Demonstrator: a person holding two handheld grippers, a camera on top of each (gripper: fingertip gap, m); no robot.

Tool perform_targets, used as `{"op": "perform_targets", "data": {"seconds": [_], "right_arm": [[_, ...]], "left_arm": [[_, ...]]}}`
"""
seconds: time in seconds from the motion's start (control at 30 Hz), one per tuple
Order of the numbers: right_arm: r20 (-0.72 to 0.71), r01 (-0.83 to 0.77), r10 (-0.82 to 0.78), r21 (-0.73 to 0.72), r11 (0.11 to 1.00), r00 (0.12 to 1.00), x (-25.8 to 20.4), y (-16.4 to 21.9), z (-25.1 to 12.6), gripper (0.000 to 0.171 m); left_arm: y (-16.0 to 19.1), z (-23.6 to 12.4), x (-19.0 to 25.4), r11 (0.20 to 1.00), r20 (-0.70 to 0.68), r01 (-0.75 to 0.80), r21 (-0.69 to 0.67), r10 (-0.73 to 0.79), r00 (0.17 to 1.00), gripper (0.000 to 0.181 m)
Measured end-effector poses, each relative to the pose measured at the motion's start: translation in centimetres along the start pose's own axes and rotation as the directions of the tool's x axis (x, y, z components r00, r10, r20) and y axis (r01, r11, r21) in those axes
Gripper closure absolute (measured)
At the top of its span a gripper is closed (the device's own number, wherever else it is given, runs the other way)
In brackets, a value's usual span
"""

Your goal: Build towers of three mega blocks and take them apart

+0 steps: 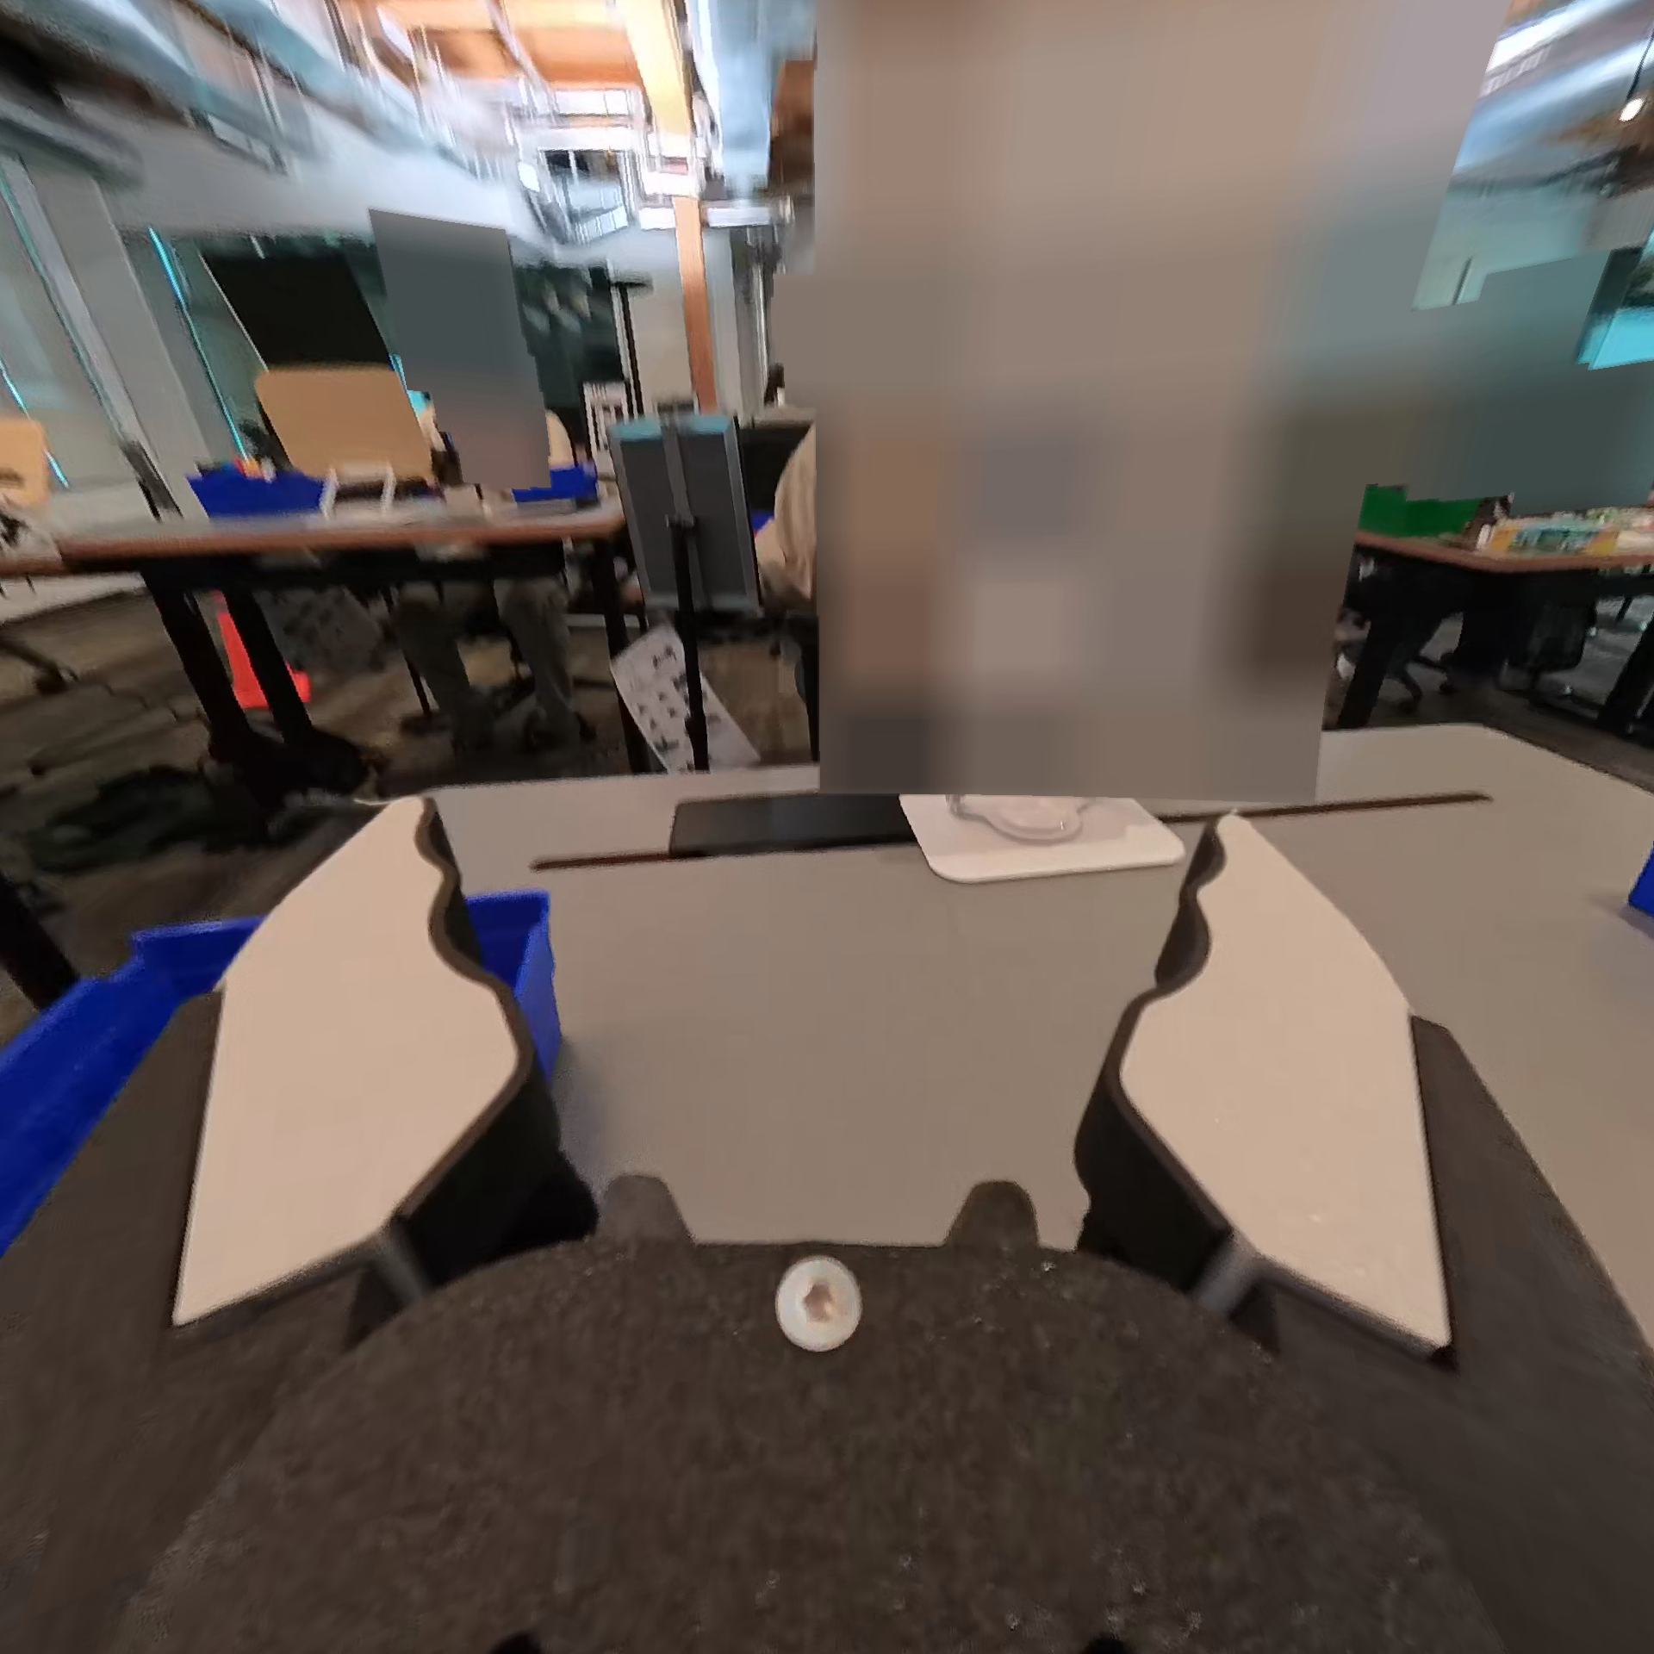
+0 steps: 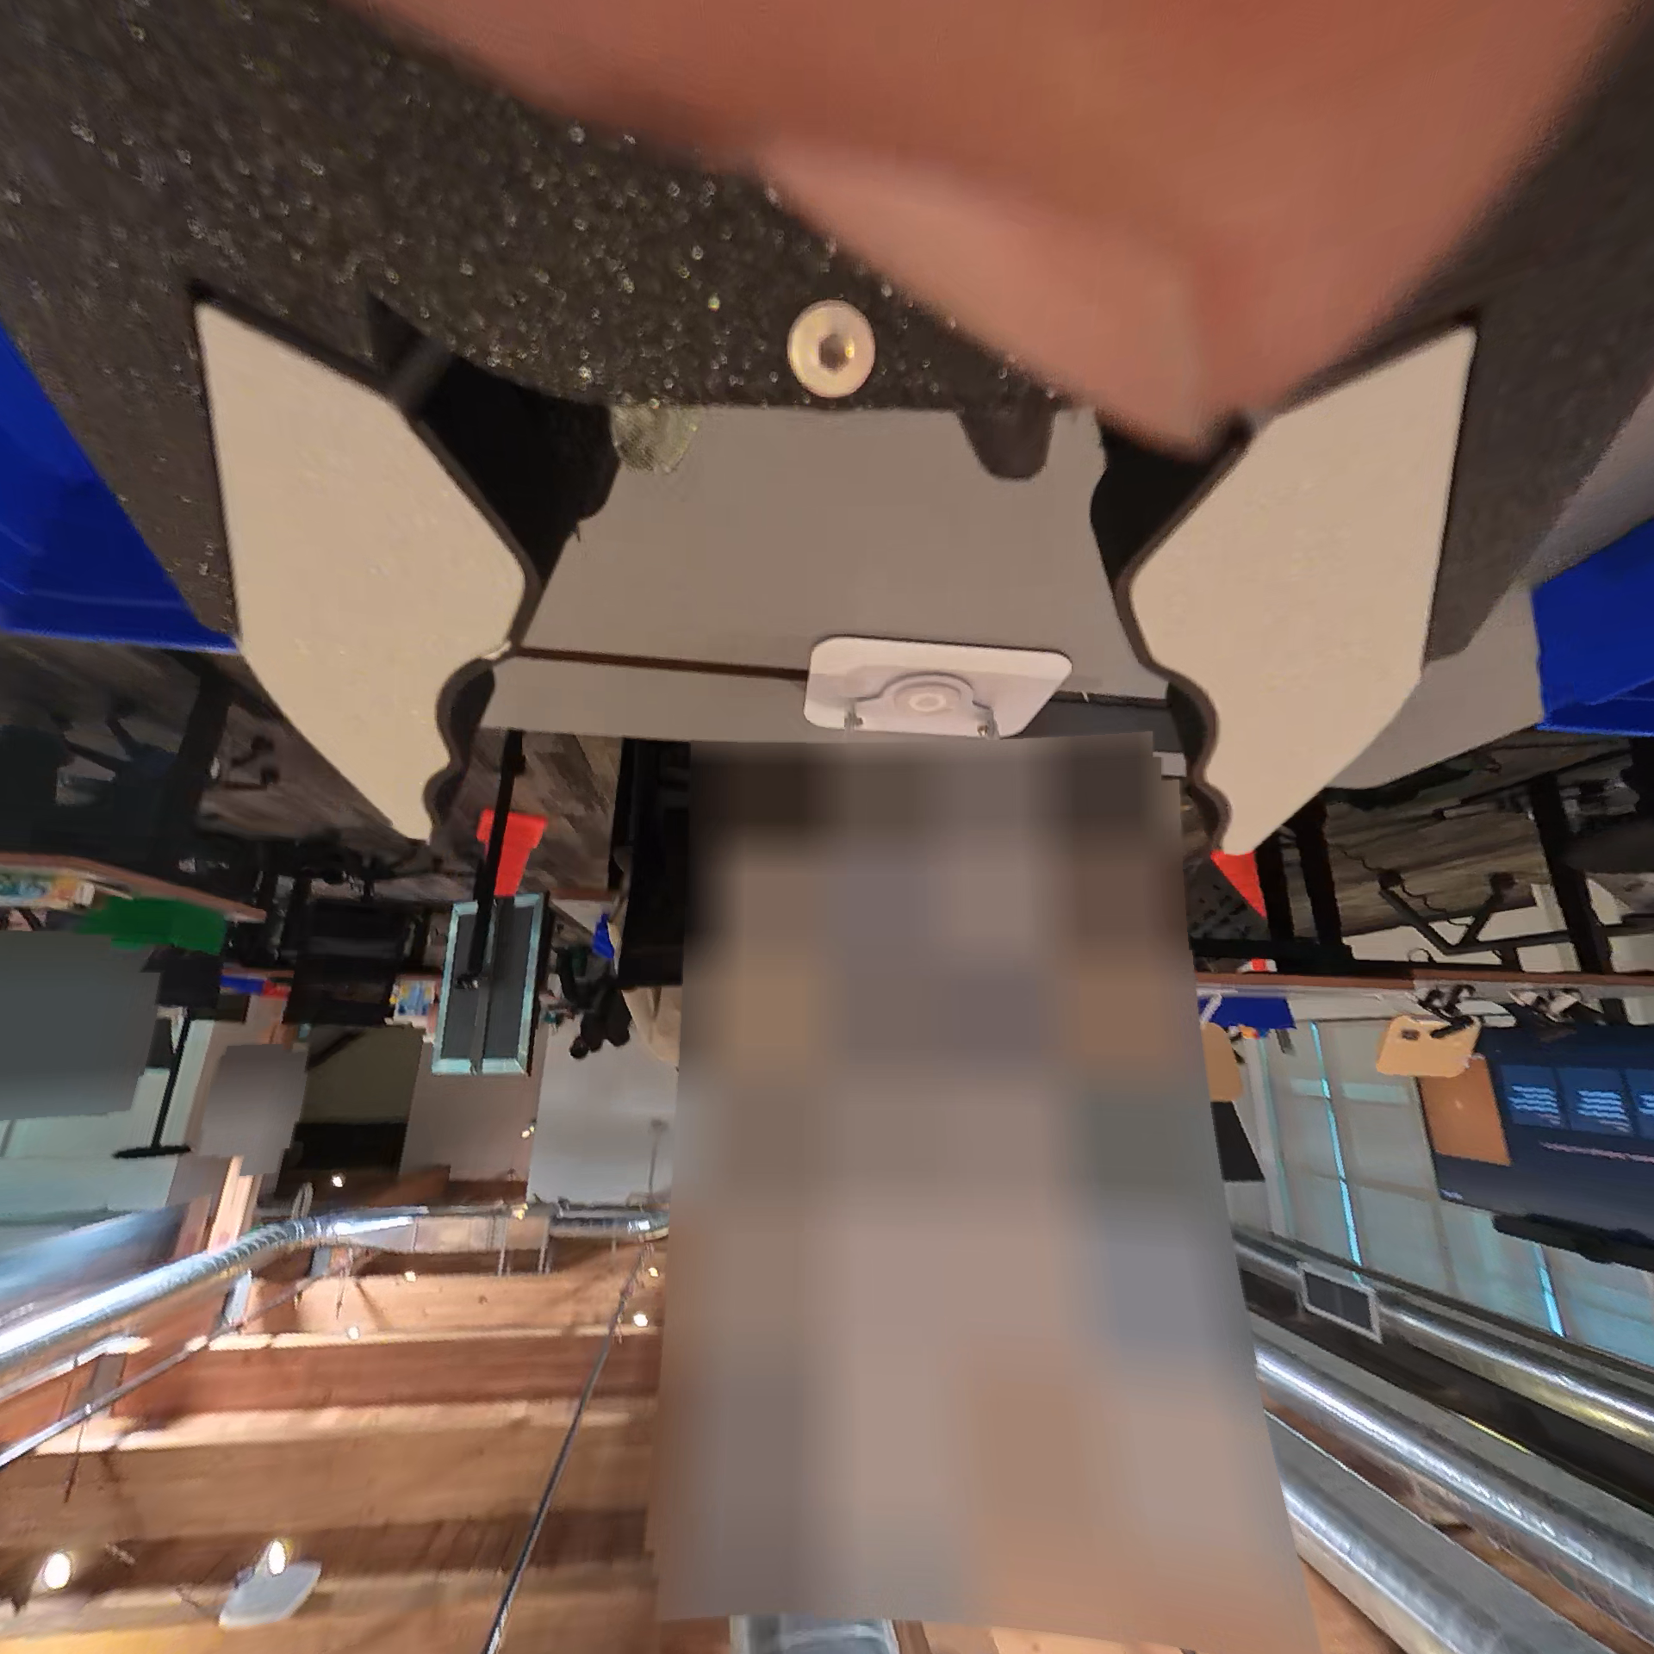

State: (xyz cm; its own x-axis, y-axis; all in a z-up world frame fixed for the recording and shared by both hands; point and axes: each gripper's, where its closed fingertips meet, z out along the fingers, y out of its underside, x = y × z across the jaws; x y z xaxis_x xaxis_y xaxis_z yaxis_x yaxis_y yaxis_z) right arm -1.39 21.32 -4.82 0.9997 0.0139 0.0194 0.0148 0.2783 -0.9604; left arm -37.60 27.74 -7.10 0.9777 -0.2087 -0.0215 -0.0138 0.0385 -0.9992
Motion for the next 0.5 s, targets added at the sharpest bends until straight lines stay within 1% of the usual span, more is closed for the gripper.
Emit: {"op": "perform_targets", "data": {"seconds": [0.07,0.13,0.2,0.27,0.43,0.5], "right_arm": [[-0.030,0.005,-0.006,-0.044,0.999,1.000,0.9,1.0,0.2,0.025],[-0.063,0.007,-0.013,-0.097,0.995,0.998,1.9,2.3,0.4,0.025],[-0.096,-0.006,-0.011,-0.172,0.985,0.995,3.0,4.1,0.6,0.025],[-0.134,-0.019,-0.015,-0.248,0.969,0.991,4.3,6.1,0.8,0.025],[-0.243,-0.078,-0.031,-0.426,0.901,0.970,7.6,11.3,0.7,0.027],[-0.269,-0.104,-0.039,-0.497,0.862,0.962,8.4,13.6,0.4,0.030]], "left_arm": [[1.5,1.0,0.6,0.996,-0.002,0.016,-0.082,-0.016,1.000,0.035],[2.5,1.8,1.3,0.991,-0.013,0.020,-0.134,-0.022,1.000,0.035],[3.4,2.6,2.2,0.982,-0.044,0.051,-0.180,-0.059,0.997,0.035],[4.7,3.4,2.7,0.966,-0.037,0.072,-0.249,-0.084,0.996,0.035],[9.1,4.8,4.5,0.887,-0.041,0.097,-0.452,-0.129,0.991,0.036],[11.1,5.1,5.1,0.842,-0.030,0.105,-0.530,-0.142,0.989,0.042]]}}
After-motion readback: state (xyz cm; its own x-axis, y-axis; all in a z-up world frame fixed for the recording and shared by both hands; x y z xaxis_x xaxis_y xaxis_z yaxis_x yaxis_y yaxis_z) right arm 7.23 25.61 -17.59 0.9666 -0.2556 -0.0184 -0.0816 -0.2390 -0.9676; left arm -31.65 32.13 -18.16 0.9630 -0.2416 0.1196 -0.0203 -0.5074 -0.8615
